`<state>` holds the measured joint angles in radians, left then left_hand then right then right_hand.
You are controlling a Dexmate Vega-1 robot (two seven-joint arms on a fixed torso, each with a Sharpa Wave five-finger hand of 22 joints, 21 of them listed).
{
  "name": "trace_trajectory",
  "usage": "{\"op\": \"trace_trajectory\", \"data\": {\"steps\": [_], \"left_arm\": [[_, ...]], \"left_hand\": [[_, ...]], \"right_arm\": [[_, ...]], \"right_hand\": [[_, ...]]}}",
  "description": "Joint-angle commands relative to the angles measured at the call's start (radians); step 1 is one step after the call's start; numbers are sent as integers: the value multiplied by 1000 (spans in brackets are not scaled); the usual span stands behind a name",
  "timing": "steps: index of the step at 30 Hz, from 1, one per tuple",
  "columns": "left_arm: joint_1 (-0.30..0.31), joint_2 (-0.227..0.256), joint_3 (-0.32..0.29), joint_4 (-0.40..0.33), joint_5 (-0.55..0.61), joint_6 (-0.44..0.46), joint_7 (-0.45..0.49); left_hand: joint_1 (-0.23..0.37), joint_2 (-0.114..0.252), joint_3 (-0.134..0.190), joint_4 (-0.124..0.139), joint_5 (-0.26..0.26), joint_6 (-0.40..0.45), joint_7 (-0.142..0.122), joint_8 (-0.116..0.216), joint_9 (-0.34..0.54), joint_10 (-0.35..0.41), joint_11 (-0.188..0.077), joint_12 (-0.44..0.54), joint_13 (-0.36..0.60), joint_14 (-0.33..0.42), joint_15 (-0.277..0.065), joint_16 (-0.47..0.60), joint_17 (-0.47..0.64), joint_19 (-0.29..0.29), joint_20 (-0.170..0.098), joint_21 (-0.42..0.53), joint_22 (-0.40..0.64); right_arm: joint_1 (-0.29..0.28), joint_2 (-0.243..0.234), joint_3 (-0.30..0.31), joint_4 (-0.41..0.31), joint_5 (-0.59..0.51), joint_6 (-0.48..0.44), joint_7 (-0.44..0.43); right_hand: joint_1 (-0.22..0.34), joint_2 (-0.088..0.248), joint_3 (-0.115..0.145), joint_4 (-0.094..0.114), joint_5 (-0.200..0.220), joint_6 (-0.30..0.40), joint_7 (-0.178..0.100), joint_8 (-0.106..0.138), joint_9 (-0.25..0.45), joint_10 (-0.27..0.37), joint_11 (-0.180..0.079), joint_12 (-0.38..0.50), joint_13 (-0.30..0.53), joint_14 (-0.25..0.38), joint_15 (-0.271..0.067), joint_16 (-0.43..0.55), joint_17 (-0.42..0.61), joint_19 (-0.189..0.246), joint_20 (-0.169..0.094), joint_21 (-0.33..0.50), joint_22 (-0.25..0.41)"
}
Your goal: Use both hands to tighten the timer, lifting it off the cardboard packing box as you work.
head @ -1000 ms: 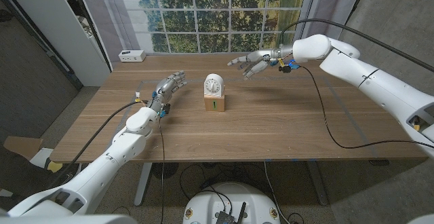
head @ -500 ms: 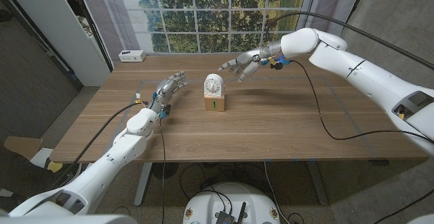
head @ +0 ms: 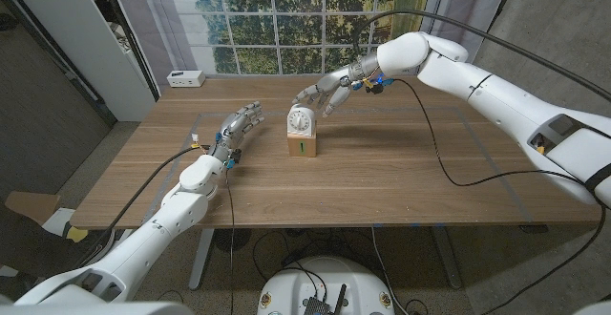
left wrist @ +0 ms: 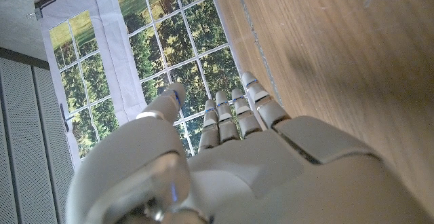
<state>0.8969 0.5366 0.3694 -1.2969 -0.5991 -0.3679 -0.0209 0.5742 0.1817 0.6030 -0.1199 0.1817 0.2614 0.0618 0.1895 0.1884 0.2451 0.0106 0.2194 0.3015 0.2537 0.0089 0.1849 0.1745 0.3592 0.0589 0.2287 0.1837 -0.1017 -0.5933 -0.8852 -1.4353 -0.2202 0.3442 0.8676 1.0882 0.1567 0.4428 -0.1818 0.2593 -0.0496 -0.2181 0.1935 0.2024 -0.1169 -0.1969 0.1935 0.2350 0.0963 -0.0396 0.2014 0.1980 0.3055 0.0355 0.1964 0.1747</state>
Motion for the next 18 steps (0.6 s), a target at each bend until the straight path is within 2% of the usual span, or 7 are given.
{"op": "trace_trajectory", "data": {"steps": [1,9,13,18], "left_arm": [[8,-7,-2,10,-10,-13,-6],[16,-6,-5,3,-10,-9,4],[17,-5,-7,3,-12,-9,3],[16,-1,-7,-2,-10,-6,4]], "left_hand": [[1,-9,4,5,5,12,1,8,4,6,0,9,0,7,-3,1,2,0,1,-2,5],[1,-9,5,7,5,13,0,8,5,6,-2,9,-1,8,-2,1,2,0,2,-2,5],[0,-9,5,7,5,13,2,8,5,6,-1,9,-1,8,-2,1,2,-1,2,-3,5],[1,-9,5,7,6,14,1,8,5,6,-2,8,-2,8,-3,1,2,-2,3,-3,5]], "right_arm": [[71,88,-53,114,-34,74,18],[120,126,-99,165,-77,85,57],[136,142,-120,184,-101,91,62],[156,160,-141,215,-131,107,61]], "right_hand": [[16,3,2,9,4,-9,-3,2,4,-5,-2,3,2,5,-5,5,2,4,7,6,3],[27,2,0,10,5,-24,-3,0,5,-29,-3,-2,3,-6,3,3,4,0,6,6,4],[41,4,-1,11,9,-46,-3,-3,5,-60,-4,-5,5,-27,10,-2,6,-8,18,5,4],[48,5,-1,11,11,-55,-4,-3,5,-72,-5,-6,6,-34,12,-2,7,-15,19,3,5]]}}
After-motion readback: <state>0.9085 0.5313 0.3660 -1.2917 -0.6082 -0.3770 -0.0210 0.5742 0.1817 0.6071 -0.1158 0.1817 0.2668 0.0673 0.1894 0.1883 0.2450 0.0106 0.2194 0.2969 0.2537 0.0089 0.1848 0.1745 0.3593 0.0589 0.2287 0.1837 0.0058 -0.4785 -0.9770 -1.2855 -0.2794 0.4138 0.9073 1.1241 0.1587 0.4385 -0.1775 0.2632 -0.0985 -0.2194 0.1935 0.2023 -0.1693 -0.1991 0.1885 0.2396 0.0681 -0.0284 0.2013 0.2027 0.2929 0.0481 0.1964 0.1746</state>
